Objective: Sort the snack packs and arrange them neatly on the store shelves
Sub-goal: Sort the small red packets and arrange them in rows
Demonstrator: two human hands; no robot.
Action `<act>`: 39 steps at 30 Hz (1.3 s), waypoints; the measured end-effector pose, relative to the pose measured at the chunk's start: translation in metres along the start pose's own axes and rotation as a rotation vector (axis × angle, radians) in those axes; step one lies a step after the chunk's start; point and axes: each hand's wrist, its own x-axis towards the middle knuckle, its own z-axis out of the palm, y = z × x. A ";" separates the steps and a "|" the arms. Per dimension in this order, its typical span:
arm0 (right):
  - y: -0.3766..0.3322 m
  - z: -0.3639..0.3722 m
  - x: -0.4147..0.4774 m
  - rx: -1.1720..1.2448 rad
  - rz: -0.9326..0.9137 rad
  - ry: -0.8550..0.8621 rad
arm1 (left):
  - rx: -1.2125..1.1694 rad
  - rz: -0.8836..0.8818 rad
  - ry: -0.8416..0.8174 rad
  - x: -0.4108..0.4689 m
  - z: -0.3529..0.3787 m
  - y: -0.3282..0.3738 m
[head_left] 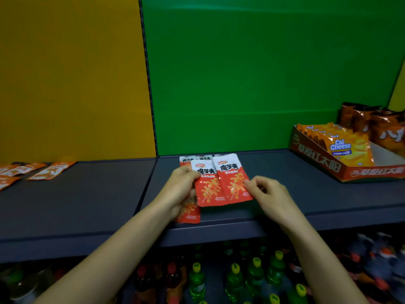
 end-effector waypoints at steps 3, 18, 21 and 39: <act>0.017 -0.010 -0.006 -0.114 0.086 -0.001 | 0.114 0.070 0.012 0.003 0.002 -0.003; 0.023 0.000 -0.021 -0.503 -0.031 0.058 | 0.943 0.451 0.257 0.016 0.010 -0.024; 0.021 0.001 -0.021 -0.554 -0.043 0.064 | 0.979 0.475 0.289 0.016 0.013 -0.025; -0.020 -0.006 -0.002 -0.667 -0.043 -0.006 | 1.288 0.680 0.414 0.015 -0.058 -0.012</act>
